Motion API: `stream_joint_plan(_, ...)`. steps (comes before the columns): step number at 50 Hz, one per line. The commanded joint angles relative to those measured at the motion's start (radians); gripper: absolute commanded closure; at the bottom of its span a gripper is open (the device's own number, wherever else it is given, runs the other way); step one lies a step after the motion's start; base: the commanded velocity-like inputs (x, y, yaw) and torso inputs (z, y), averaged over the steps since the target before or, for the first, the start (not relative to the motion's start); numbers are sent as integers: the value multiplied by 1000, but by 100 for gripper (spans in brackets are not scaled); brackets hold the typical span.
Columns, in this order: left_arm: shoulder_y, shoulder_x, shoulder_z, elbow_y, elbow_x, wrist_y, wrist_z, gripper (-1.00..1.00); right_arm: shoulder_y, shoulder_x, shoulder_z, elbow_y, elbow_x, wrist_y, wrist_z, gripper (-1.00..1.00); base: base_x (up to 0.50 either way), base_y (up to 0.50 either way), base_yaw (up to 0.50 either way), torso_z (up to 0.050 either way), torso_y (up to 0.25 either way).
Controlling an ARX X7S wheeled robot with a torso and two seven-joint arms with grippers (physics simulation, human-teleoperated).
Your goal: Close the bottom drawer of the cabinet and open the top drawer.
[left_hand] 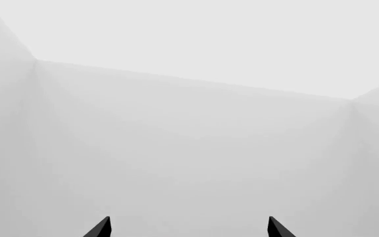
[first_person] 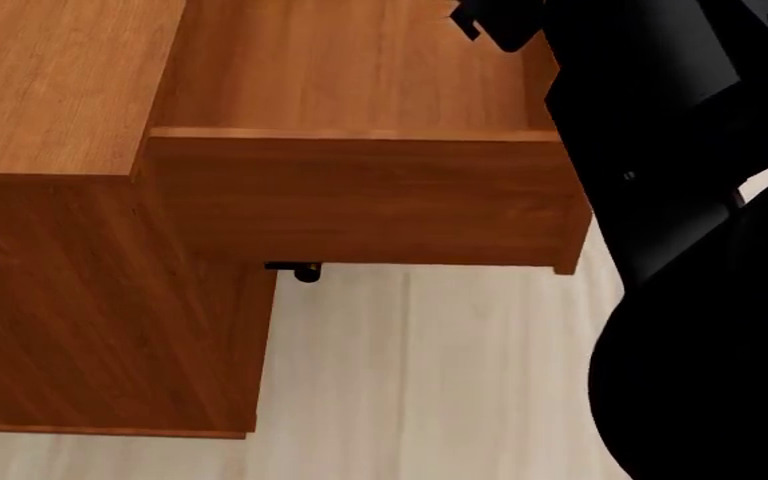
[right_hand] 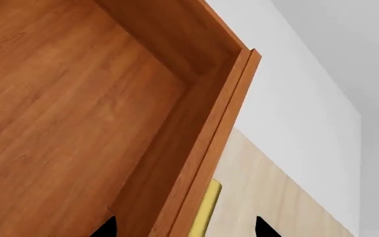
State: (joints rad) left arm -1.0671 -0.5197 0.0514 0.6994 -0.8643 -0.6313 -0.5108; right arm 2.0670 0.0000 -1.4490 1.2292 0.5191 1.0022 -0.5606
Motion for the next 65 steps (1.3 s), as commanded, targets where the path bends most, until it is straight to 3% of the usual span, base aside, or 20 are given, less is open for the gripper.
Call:
stream_joint_plan(1,-3,-1,0,1,-7,-1,-5,-100,-10,0,10,71,-74,-1,-33,-100,0,0,0,0,0)
stream_joint_plan(16,-11,3,7,-5,-6,5,-5,-100,-11,28,204,79,-332,41,-77,-100,0,0,-1,0,0)
stream_joint_plan(27,-10,1,9,-6,-6,8,-5,-100,-23,39,254,79,-441,59,-106,-100,-1,-1,-3,0,0)
stream_joint_plan(45,-28,-2,9,5,-27,-5,-24,-100,38,23,301,79,-493,71,-132,-100,-1,-1,-3,0,0)
stream_joint_plan(65,-40,-10,1,9,-45,-8,-31,-100,119,3,265,79,-467,70,-158,-100,0,0,-1,0,0)
